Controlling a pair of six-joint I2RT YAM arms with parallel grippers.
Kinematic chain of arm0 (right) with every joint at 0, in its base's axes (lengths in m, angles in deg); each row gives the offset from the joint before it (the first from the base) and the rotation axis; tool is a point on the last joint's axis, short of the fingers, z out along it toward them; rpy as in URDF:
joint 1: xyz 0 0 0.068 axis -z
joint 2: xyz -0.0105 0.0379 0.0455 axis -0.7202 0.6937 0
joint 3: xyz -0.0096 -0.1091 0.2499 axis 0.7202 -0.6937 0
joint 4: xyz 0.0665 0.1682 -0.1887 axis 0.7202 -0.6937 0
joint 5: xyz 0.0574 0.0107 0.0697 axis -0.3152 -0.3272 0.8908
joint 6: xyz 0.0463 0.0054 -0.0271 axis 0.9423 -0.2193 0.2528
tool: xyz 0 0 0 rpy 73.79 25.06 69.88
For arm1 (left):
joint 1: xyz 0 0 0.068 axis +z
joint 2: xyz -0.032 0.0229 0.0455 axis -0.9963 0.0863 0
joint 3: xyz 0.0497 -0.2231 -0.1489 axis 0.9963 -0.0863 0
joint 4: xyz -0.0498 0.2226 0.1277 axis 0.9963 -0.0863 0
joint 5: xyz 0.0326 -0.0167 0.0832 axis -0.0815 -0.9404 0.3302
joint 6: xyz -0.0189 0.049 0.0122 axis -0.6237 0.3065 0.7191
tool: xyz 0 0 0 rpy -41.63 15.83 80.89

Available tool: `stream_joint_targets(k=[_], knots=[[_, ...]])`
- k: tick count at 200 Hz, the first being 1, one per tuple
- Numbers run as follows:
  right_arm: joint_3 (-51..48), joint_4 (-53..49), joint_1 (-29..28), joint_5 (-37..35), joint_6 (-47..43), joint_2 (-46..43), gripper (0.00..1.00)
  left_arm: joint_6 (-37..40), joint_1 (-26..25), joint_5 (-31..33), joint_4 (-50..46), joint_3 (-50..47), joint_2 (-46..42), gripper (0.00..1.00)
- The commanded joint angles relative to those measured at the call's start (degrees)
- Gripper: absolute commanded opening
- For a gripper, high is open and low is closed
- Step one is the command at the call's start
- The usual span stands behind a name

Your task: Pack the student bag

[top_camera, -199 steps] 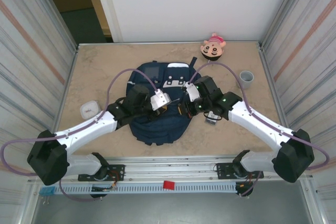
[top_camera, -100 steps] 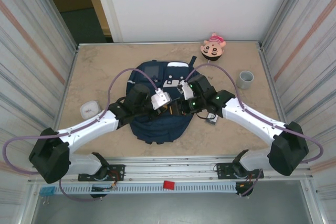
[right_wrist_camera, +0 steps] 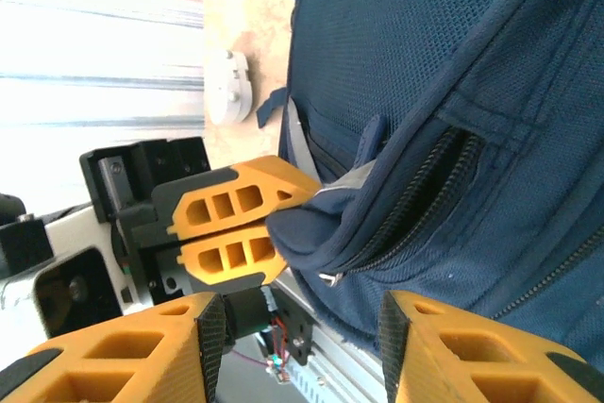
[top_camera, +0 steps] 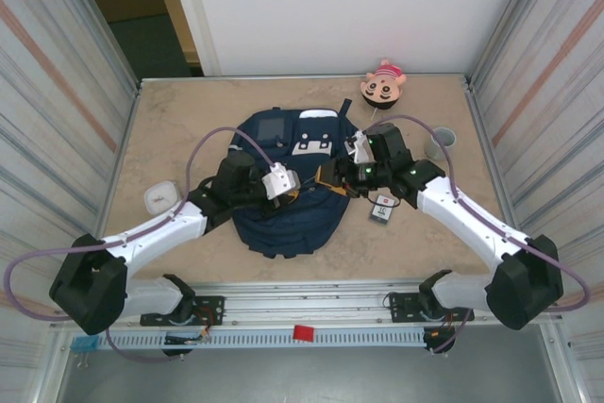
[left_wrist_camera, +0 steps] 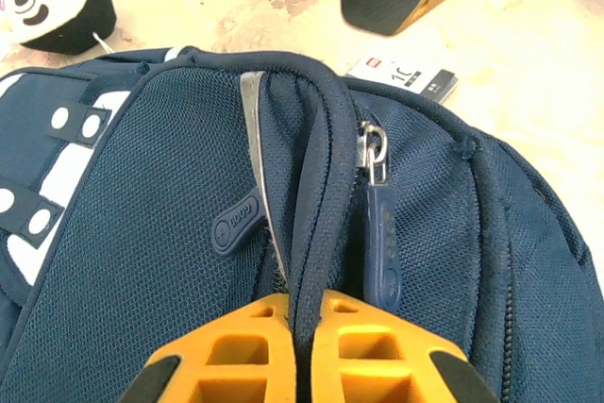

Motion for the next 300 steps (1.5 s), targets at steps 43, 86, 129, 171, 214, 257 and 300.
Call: stream_joint_targets(k=[43, 86, 129, 171, 214, 257, 300], knots=[[0.5, 7.9, 0.4, -0.3, 9.1, 6.5, 0.36, 6.8, 0.4, -11.1, 0.7, 0.4, -3.7, 0.0], [-1.2, 10.4, 0.2, -3.8, 12.1, 5.5, 0.05, 4.3, 0.2, -8.0, -4.0, 1.9, -4.6, 0.13], [-3.7, 13.8, -1.1, -7.0, 14.7, 2.5, 0.02, -21.5, -5.7, 4.6, -15.4, 3.9, -11.3, 0.51], [-3.5, 13.9, -2.4, -7.7, 16.8, 2.1, 0.01, -50.9, -8.8, 15.2, -19.3, -1.1, -20.4, 0.51], [-2.4, 14.2, -3.8, -7.4, 17.4, 3.1, 0.01, -58.7, -9.5, 15.9, -16.5, -2.8, -18.9, 0.54], [-1.0, 14.2, -5.2, -7.6, 18.0, 4.2, 0.0, -59.6, -9.8, 13.1, -13.6, -0.4, -11.8, 0.57], [-0.8, 14.5, -6.0, -7.5, 18.6, 4.2, 0.0, -59.4, -10.1, 14.6, -7.5, 0.0, -7.8, 0.61]])
